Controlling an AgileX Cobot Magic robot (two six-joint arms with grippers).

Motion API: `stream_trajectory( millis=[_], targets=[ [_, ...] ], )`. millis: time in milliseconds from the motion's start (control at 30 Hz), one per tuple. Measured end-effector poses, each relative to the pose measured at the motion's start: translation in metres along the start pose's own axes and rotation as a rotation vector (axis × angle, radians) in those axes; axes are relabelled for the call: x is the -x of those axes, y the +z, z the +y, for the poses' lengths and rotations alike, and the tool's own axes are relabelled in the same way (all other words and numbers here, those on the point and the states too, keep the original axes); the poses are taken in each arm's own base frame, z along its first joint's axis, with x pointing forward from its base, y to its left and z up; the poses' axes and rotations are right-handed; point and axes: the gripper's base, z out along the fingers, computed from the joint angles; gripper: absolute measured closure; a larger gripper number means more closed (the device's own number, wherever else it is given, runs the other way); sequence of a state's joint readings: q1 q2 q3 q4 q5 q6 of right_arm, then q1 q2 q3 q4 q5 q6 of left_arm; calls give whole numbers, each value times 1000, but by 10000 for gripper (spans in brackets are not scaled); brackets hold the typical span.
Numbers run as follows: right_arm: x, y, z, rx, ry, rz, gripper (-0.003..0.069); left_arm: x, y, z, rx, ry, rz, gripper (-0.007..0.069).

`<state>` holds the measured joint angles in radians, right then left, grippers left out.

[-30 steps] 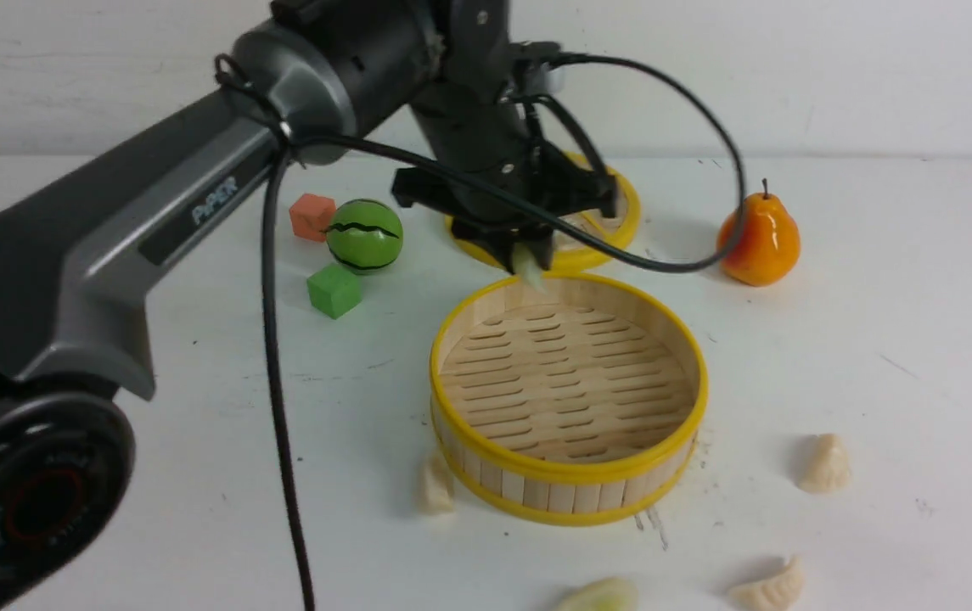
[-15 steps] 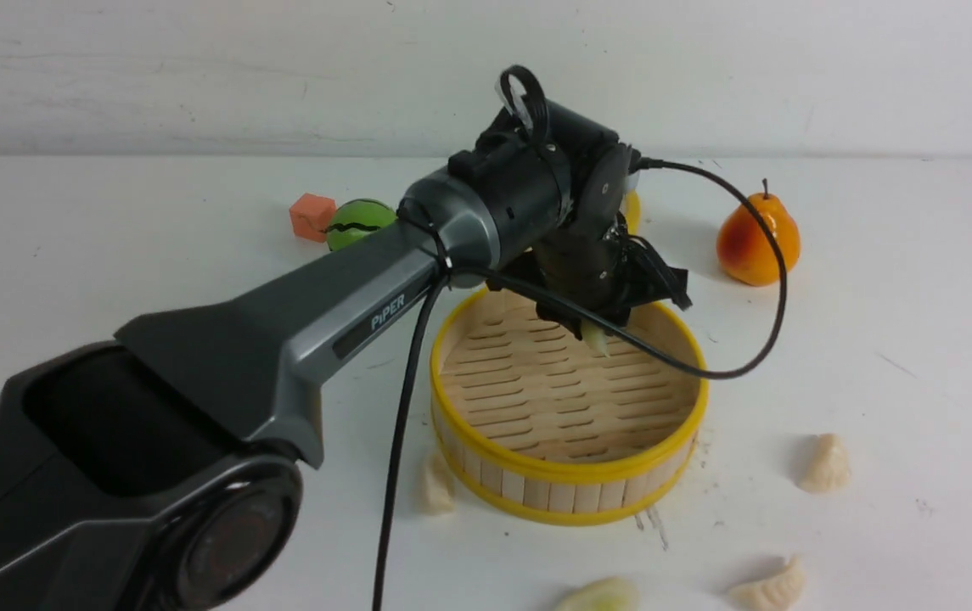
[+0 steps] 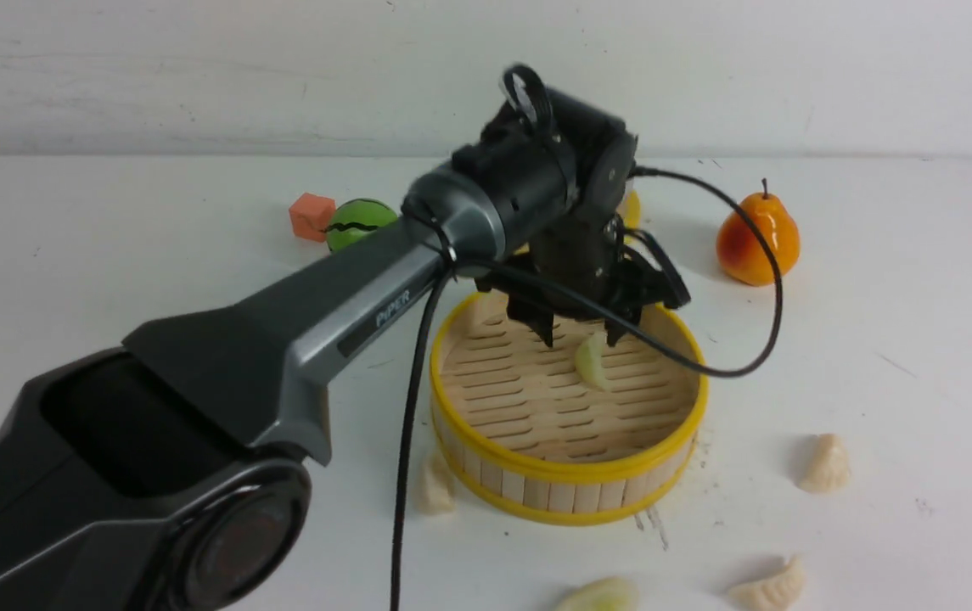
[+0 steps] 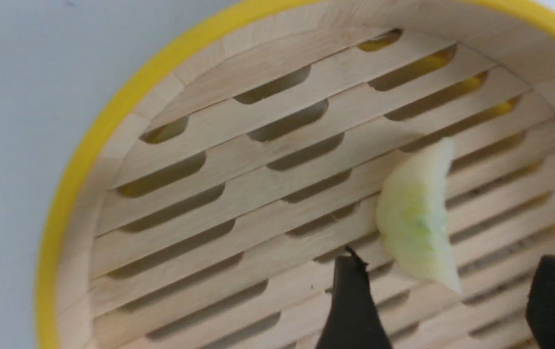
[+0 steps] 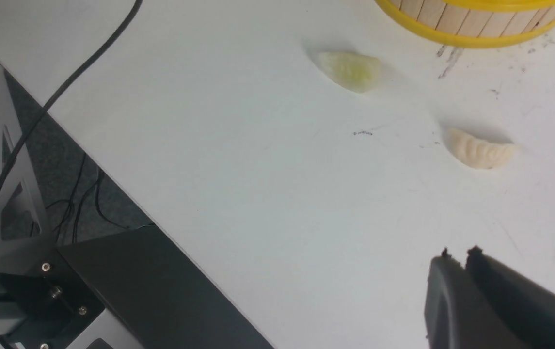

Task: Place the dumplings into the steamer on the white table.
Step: 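Reach for and grasp a dumpling on the table with the left gripper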

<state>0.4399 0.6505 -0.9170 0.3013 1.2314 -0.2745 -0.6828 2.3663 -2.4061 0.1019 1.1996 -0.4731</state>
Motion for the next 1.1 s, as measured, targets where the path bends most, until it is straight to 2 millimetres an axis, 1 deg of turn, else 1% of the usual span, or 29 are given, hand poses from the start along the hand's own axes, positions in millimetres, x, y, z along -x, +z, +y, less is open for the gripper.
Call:
stream_trajectory(
  millis=[33, 133, 167, 200, 233, 333, 433, 500, 567, 600, 633, 667, 733, 767, 800, 833, 867, 933, 967, 1067, 1100],
  targets=[
    [1, 0, 0, -2, 0, -7, 612, 3, -12, 0, -5, 16, -15, 162],
    [4, 0, -1, -14, -1, -43, 608, 13, -73, 2, -41, 74, -106, 162],
    [5, 0, -2, -18, -1, -52, 607, 15, -90, 3, -51, 85, -133, 162],
    [6, 0, -2, -20, -1, -62, 608, 16, -115, 5, -67, 93, -175, 164],
    [7, 0, -2, -23, -1, -72, 606, 16, -135, 7, -78, 96, -205, 165],
    [8, 0, -2, -24, 1, -93, 606, 9, -181, 16, -90, 115, -260, 166],
    [9, 0, -2, -25, 1, -101, 604, -6, -201, 25, -79, 149, -247, 167],
    [9, 0, -2, -25, 1, -101, 601, -23, -211, 35, -52, 178, -209, 167],
    [9, 0, -2, -23, 2, -101, 599, -44, -211, 46, -15, 194, -154, 167],
    [9, 0, -2, -20, 3, -102, 598, -52, -207, 50, 3, 200, -122, 167],
    [9, 0, -2, -18, 4, -103, 598, -62, -209, 56, 17, 205, -103, 167],
    [10, -1, -1, -11, 8, -105, 597, -78, -209, 64, 33, 207, -68, 167],
    [10, -1, 0, -2, 11, -108, 597, -104, -199, 75, 65, 198, 4, 167],
    [10, -1, 0, -2, 11, -108, 597, -107, -198, 76, 67, 195, 8, 167],
    [10, -1, 0, 0, 12, -111, 597, -127, -188, 86, 80, 159, 37, 167],
    [10, -1, 0, 1, 13, -113, 597, -132, -187, 90, 74, 126, 21, 167],
    [11, -1, 0, 3, 15, -118, 597, -141, -179, 96, 68, 70, 16, 167],
    [12, -1, 1, 7, 17, -128, 595, -152, -167, 105, 69, -16, 18, 167],
    [12, -1, 1, 8, 19, -132, 595, -156, -156, 111, 70, -64, 18, 167],
    [13, -1, 2, 19, 24, -138, 594, -165, -126, 121, 70, -157, 10, 167],
    [13, -1, 2, 20, 24, -138, 594, -165, -125, 122, 66, -161, 3, 167]
  ],
)
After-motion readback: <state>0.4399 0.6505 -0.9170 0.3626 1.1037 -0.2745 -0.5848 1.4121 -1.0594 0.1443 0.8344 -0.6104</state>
